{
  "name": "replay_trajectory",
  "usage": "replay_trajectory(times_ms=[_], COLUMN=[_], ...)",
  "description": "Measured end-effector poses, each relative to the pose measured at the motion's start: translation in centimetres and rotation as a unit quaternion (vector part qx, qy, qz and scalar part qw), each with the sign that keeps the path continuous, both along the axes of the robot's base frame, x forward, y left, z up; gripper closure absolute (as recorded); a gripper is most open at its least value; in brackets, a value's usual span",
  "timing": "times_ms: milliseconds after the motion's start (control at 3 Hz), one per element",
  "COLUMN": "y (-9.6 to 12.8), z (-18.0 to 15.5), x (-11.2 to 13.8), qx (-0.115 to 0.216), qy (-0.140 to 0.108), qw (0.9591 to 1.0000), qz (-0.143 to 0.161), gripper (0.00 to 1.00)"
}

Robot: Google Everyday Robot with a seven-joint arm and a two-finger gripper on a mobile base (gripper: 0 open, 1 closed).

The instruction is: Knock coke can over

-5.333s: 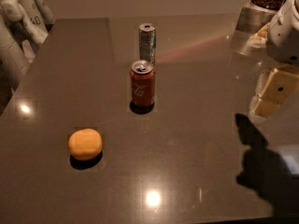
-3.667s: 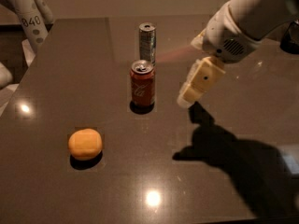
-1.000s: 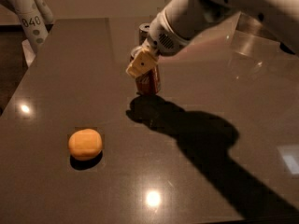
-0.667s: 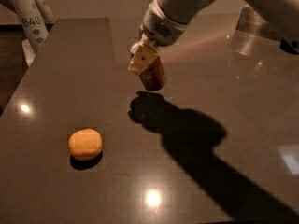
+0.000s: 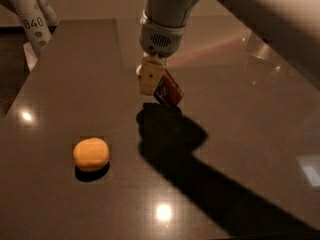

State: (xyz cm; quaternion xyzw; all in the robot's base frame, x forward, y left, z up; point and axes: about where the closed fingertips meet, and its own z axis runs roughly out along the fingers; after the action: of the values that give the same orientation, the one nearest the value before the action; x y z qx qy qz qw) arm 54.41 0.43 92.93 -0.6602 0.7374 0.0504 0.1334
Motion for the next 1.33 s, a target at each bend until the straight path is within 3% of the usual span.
replay_trajectory(times_ms=[333, 667, 1333], y=[0.8, 2.2, 4.3], z=[-1.2, -2.2, -3.8], x=[-0.3, -0.4, -1.3], qx=[-0.037, -0.06, -0.052], qy=[0.009, 0.016, 0.032], qw=[0.9989, 0.9966, 0.9943], qz=[0.027, 0.055, 0.087], gripper=[0.81, 0.5, 0.0])
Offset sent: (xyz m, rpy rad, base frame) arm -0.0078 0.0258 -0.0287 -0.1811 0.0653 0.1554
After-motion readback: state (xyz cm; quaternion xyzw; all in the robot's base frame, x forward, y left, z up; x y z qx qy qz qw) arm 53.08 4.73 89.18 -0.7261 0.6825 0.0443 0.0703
